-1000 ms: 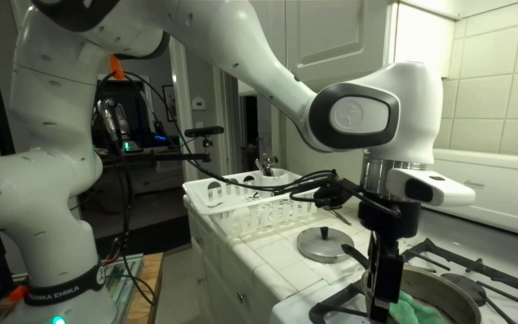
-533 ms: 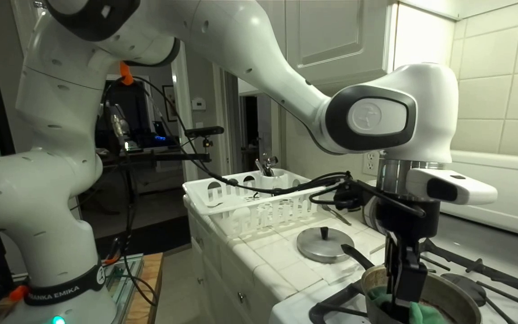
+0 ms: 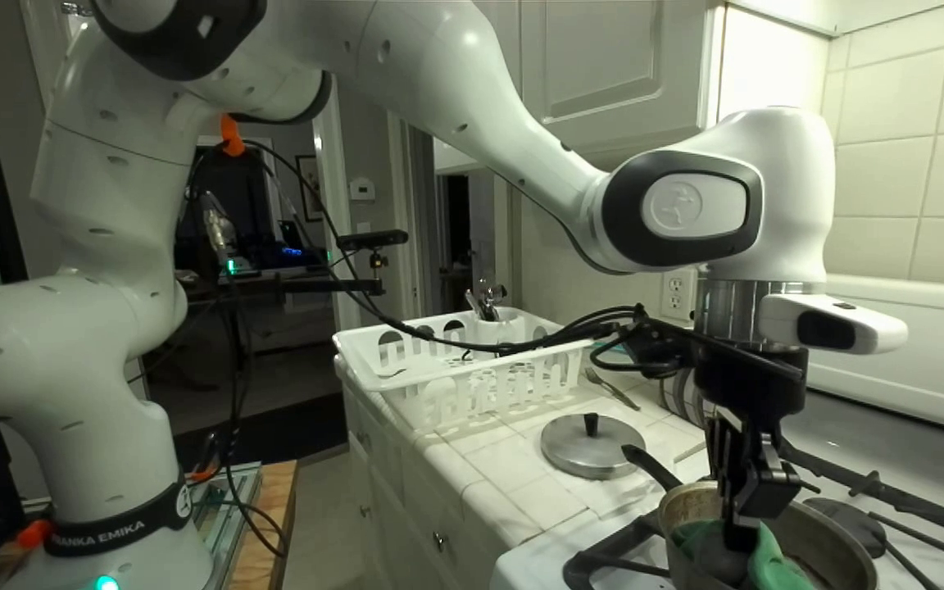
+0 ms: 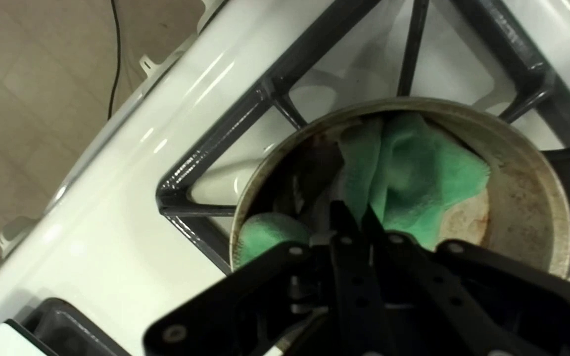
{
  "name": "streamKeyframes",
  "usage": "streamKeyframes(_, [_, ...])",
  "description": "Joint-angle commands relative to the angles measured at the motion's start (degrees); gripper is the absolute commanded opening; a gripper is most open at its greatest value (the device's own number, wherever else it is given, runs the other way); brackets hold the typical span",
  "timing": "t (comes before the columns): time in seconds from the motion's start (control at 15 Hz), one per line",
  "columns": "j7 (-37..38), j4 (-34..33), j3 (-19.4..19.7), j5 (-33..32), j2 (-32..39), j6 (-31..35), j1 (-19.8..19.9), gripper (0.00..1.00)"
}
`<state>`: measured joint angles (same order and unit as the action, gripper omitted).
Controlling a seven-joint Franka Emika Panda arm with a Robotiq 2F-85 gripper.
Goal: Uncover the pot and put the green cloth inside
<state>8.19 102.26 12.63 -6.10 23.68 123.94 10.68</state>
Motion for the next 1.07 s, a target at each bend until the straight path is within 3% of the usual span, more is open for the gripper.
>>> streamKeyframes(0.0, [-10.7,-0.8,-3.3,4.8,1.3,2.8,3.1,0.01])
streamKeyframes(0.27, [-26.1,-0.5,-7.4,13.9,2.9,4.7,7.8,0.01])
streamKeyframes(0.67, [-37.1,-1.0,-9.3,17.8,5.3,1.8,11.2,0.01])
streamKeyframes(0.73, [-37.6,-1.2,-9.2,17.5,5.3,1.6,11.2,0.29])
streamKeyframes(0.8, [-37.2,-1.2,-8.9,16.9,4.9,1.2,11.0,0.30])
streamKeyframes(1.0, [-35.0,0.8,-8.0,14.6,2.1,2.8,9.2,0.49])
